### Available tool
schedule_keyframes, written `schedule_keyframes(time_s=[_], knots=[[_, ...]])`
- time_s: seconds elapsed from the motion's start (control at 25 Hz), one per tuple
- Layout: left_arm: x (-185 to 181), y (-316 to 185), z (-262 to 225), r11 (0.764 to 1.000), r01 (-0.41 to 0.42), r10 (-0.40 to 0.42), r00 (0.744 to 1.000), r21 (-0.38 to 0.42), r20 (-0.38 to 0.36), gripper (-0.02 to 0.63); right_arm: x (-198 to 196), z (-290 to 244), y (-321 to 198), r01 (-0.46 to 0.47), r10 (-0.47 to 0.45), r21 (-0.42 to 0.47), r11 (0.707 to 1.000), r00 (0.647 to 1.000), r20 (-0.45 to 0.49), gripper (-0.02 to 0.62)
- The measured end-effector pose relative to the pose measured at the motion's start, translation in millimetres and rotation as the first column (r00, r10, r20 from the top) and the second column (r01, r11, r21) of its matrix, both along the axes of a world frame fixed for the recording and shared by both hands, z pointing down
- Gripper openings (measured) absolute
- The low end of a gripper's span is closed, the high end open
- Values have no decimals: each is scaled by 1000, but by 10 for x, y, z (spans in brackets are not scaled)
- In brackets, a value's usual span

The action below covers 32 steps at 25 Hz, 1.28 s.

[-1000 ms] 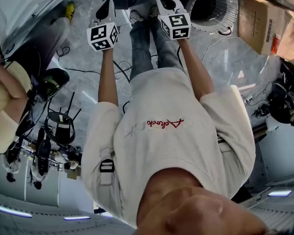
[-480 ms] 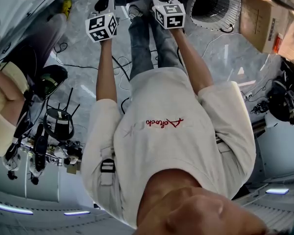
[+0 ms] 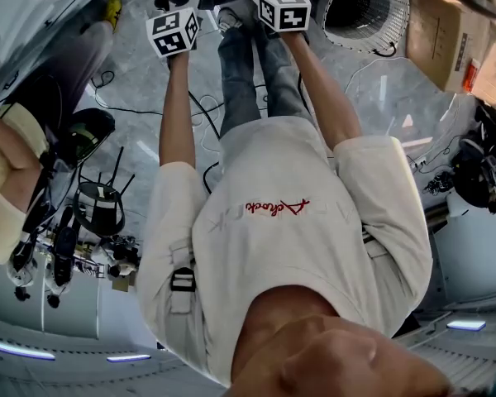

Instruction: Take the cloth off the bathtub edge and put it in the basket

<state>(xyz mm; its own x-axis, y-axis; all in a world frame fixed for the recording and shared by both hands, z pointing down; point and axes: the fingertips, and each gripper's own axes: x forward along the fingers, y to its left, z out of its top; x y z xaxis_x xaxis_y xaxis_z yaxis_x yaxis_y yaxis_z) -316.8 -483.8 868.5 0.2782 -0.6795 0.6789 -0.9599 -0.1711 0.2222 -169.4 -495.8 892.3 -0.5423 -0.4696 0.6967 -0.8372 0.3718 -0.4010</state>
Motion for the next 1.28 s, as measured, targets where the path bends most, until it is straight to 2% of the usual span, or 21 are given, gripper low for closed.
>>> schedule_keyframes(time_s=[0.08,0.2,0.48,0.6,0.8,0.88,0.96,1.12,1.28], knots=[[-8,-7,58,1000,1,-1,1000,-9,4,396,-53,42,-45,7,-7,-6,1000,1000,14,327],[-12,-19,127,1000,1,-2,1000,-17,-3,444,-137,119,-68,38,-38,-14,999,999,9,382],[-23,-58,230,1000,9,-10,999,-26,-44,479,-192,187,-82,51,-50,15,999,998,-26,380],[-17,-45,228,1000,14,-14,999,-5,-52,475,-232,175,-53,77,-76,28,997,997,-34,303],[25,-2,215,999,34,-34,995,1,-96,409,-355,133,9,101,-101,35,994,995,-6,176],[46,30,211,999,40,-39,992,-1,-123,338,-390,126,29,102,-102,25,995,995,22,139],[63,62,212,999,35,-35,989,-4,-143,276,-417,121,40,104,-104,14,995,994,43,121],[95,107,189,1000,2,-5,987,-18,-163,193,-453,99,69,108,-106,-9,994,991,82,81],[166,121,150,999,-30,26,983,-20,-181,142,-500,33,86,105,-103,-15,994,987,120,61]])
